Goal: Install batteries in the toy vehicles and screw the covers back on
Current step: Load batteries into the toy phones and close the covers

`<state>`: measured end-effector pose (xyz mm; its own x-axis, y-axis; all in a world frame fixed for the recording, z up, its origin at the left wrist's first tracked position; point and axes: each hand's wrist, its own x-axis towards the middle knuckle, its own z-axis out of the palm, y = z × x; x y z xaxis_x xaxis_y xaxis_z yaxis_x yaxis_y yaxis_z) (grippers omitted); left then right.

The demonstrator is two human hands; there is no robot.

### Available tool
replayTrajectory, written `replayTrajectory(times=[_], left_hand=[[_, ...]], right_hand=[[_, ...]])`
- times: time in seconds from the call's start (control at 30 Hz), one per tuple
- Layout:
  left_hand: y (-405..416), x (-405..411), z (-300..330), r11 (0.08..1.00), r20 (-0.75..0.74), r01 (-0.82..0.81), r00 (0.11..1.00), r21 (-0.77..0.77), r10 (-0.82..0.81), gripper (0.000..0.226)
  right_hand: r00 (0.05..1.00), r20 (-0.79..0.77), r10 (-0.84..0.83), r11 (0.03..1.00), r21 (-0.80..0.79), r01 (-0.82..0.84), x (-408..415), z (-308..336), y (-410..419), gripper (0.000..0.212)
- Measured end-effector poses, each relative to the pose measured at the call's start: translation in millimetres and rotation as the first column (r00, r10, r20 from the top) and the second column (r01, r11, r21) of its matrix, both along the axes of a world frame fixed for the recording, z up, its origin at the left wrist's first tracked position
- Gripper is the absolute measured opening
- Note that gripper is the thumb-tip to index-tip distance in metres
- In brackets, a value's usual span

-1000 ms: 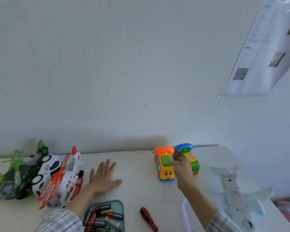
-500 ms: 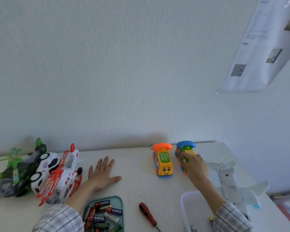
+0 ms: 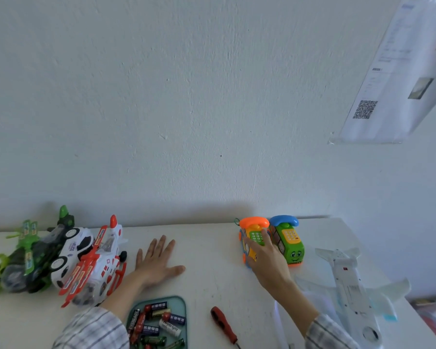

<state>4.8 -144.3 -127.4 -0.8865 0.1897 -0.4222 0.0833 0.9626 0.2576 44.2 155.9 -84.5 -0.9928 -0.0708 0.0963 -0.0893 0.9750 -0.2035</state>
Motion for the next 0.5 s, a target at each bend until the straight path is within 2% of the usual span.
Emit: replayTrajectory(times=[0.17,0.33,0.4,0.5], left_hand=[[-0.7,-1.5,-2.6,1.0,0.0,0.001,1.0,0.01,-0.001,0.145],[-1.2,-0.4,-0.2,1.0,-0.003,0.013,1.0,0.021,-0.013,0.145],[0.2,0.7,3.0,1.0,-0.002,0.002,1.0,0.009,-0.002,0.135],[0.2,6.2,9.5,1.0,0.016,-0.003,1.0,-0.011,0.003,0.101]], right_hand=[[1.0,0.014,0.001,0.997,-0.08,0.001,3.6,1.4,13.2,0.052],[1.0,0.016,0.009,0.996,-0.088,-0.007,3.9,1.1,10.7,0.055],[0.999,0.005,-0.032,0.994,-0.1,0.032,8.6,6.5,4.8,0.058],[0.998,-0.018,-0.066,0.988,-0.141,0.063,27.6,17.7,-13.4,0.059]])
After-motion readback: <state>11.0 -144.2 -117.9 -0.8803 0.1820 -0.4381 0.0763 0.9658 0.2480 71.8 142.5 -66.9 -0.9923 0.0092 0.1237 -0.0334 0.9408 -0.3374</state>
